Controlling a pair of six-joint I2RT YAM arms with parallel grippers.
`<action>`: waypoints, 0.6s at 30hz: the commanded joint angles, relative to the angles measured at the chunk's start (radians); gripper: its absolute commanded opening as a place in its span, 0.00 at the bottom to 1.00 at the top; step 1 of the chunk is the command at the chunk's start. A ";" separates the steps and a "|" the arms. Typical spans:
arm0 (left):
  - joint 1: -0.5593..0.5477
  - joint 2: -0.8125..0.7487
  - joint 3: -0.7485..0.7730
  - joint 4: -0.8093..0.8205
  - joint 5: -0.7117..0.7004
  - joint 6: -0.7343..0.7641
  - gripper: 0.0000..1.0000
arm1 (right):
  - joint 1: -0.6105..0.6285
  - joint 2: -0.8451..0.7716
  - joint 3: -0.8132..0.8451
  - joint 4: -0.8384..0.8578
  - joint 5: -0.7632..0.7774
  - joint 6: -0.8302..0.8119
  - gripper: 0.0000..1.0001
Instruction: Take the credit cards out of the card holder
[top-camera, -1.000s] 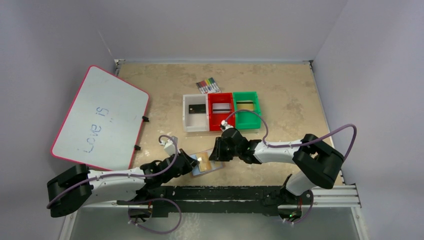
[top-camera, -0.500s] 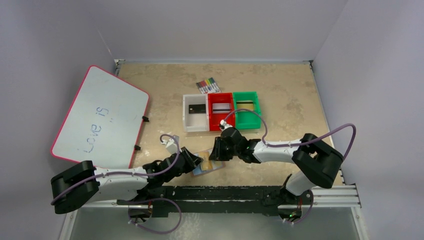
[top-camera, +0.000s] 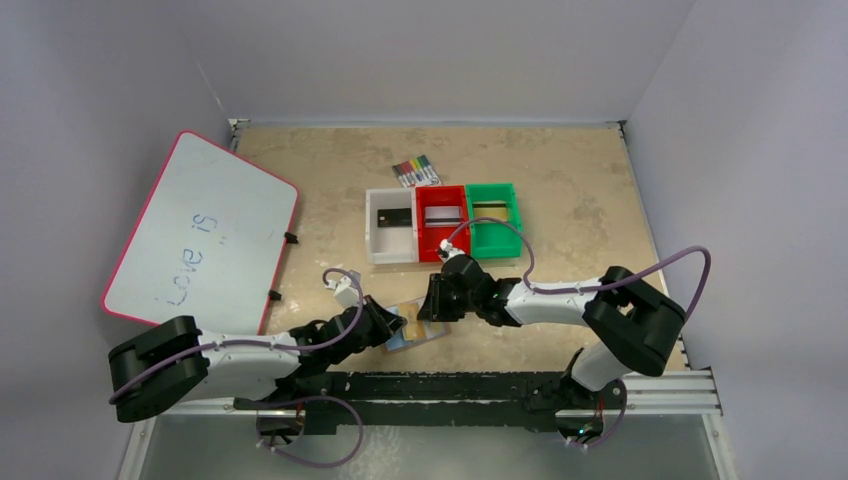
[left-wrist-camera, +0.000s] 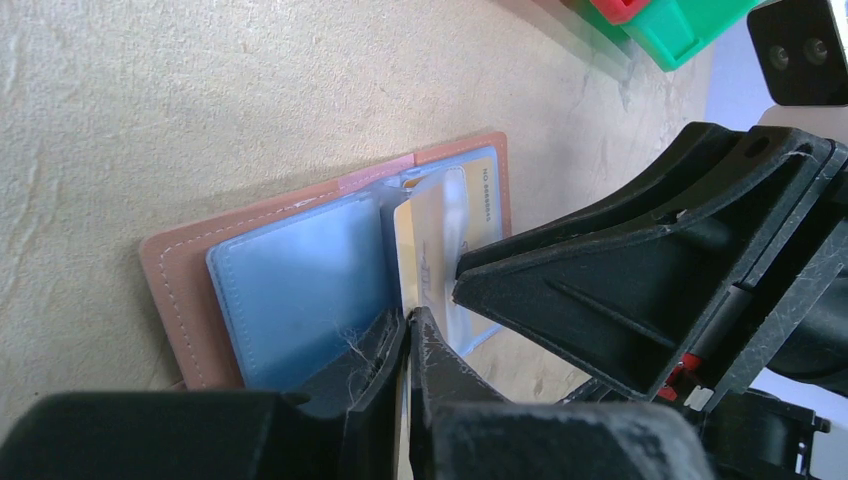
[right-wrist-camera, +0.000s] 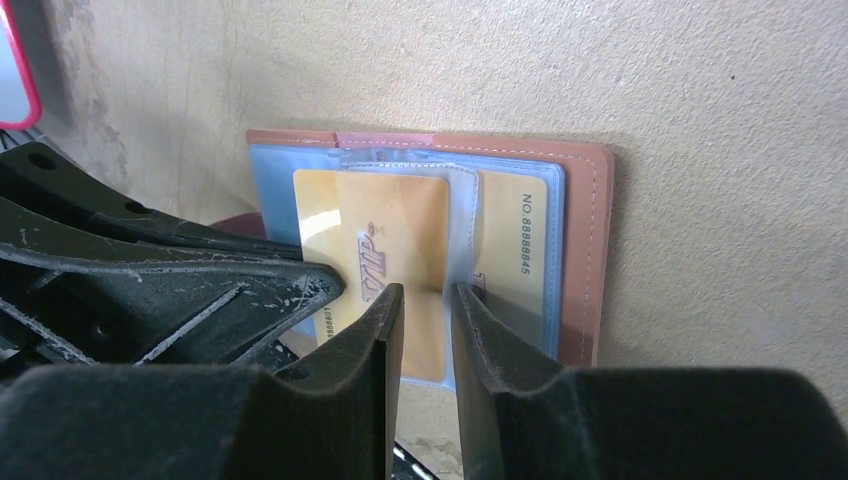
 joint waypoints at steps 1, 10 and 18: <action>0.004 -0.019 -0.003 0.013 0.001 -0.007 0.02 | 0.001 0.026 -0.006 -0.072 0.046 -0.013 0.27; 0.004 -0.154 0.006 -0.251 -0.051 0.006 0.00 | 0.002 -0.001 -0.011 -0.150 0.069 0.017 0.28; 0.004 -0.261 0.042 -0.393 -0.077 0.035 0.00 | 0.002 -0.017 -0.002 -0.129 0.070 0.010 0.29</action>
